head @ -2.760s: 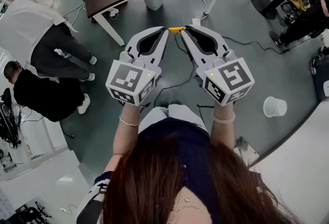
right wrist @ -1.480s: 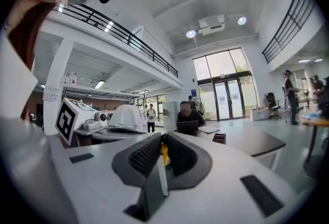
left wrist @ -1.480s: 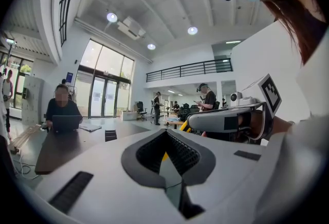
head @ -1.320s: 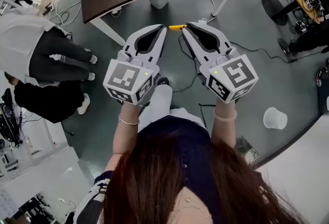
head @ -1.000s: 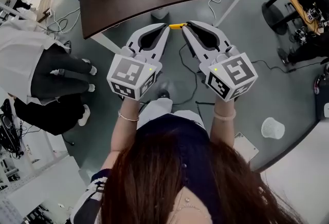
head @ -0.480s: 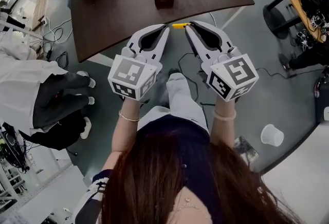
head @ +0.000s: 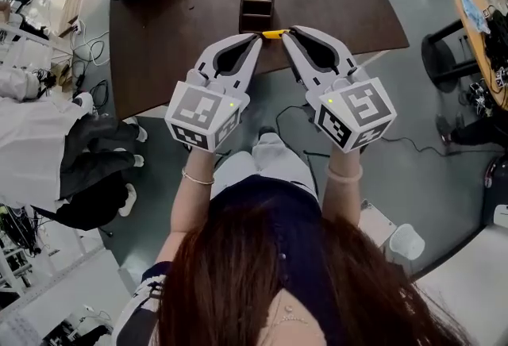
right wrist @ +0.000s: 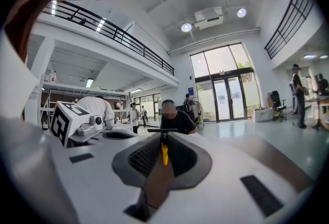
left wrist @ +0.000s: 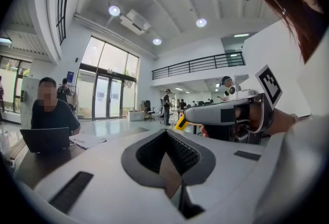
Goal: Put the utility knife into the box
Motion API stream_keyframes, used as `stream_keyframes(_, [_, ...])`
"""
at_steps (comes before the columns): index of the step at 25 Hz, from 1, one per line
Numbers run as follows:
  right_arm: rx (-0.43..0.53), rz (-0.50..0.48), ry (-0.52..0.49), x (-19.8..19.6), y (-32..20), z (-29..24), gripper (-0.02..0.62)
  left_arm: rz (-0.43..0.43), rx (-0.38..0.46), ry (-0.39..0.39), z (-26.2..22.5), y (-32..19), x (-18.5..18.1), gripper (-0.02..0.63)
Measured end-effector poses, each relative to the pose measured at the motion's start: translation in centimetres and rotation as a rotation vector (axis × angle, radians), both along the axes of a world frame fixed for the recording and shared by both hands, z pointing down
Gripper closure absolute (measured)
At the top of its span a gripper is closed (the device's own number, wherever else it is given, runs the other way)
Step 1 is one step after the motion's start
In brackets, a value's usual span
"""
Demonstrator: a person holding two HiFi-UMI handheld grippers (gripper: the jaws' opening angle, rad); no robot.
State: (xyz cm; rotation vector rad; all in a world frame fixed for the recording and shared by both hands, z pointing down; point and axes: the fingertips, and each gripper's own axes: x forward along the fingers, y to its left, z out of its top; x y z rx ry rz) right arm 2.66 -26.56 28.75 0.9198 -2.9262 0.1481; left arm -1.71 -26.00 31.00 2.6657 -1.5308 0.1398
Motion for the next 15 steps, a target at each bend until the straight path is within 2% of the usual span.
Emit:
stream_keyframes(6, [-0.027,-0.041,0.011,-1.8,-4.4,0.6,0.546,-0.042,-0.013,0.009,0.0,-4.1,-1.9,0.614])
stream_keyframes(10, [-0.033,-0.031,0.008,-1.9,-6.5,1.2,0.546,-0.057,-0.040,-0.015,1.2,-6.2,-2.3,0.614])
stream_keyframes(15, [-0.066,-0.016,0.025,-3.1,-8.4,2.9,0.546,-0.043,-0.049,0.001,2.5,-8.4,-3.6,0.614])
